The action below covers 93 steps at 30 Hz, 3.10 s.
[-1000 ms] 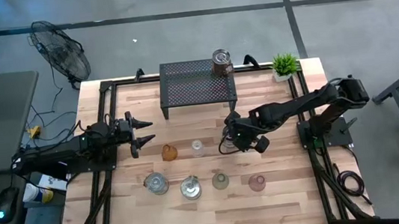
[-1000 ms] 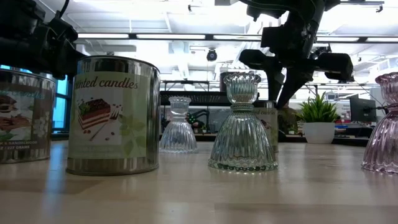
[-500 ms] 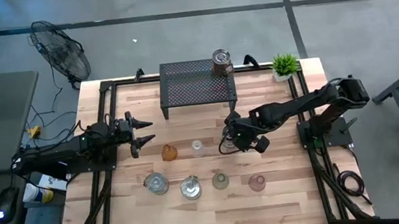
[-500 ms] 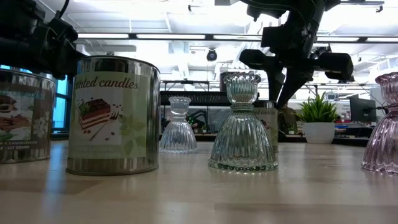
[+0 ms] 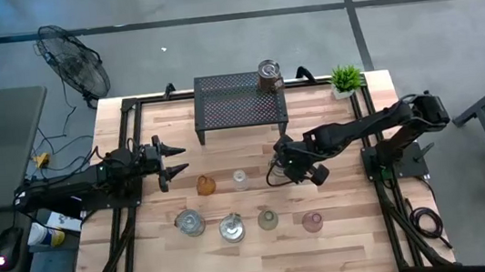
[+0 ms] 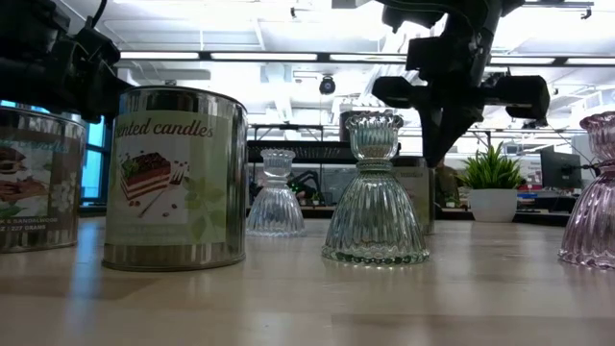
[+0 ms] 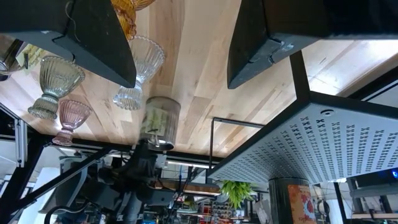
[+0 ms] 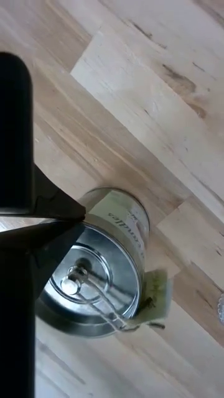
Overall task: Pick & Place candle stick holders
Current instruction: Put the top green scented candle on the shelf aligned with the other scented candle
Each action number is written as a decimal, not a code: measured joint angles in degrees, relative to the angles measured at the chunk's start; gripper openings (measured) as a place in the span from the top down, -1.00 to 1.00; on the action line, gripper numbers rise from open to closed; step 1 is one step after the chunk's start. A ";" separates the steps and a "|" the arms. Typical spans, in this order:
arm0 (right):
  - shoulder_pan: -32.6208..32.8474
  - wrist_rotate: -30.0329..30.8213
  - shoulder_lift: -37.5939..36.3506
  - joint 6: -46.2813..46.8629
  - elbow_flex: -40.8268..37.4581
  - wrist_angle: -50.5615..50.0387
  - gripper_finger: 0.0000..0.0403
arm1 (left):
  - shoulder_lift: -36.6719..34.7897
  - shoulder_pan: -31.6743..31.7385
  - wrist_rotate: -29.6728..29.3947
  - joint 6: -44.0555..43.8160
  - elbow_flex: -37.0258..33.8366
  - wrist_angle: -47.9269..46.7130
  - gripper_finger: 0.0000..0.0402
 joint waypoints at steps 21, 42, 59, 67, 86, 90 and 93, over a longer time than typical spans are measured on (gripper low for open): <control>0.11 -1.96 0.20 3.71 6.45 -9.11 1.00 | 0.02 0.01 0.02 -0.02 0.00 -0.01 -0.24; 0.85 -1.87 -0.07 4.27 7.25 -8.97 1.00 | 0.02 -0.01 0.02 -0.01 0.00 -0.01 -0.24; 1.14 -1.70 -0.17 4.69 25.27 -22.72 1.00 | 0.00 -0.01 0.02 -0.01 0.00 0.00 -0.24; -0.36 2.68 -0.17 4.92 32.30 -27.73 1.00 | 0.00 0.00 0.02 0.00 0.00 0.00 -0.24; -17.00 2.45 -0.10 -1.75 39.97 -28.43 1.00 | 0.00 -0.01 0.02 -0.02 0.00 0.01 -0.24; -18.86 2.71 1.34 -2.81 40.83 -28.85 1.00 | 0.00 -0.01 0.02 0.00 0.00 0.01 -0.24; -19.88 1.31 4.14 -3.21 43.99 -29.55 1.00 | 0.00 0.01 0.01 -0.01 0.00 0.01 -0.24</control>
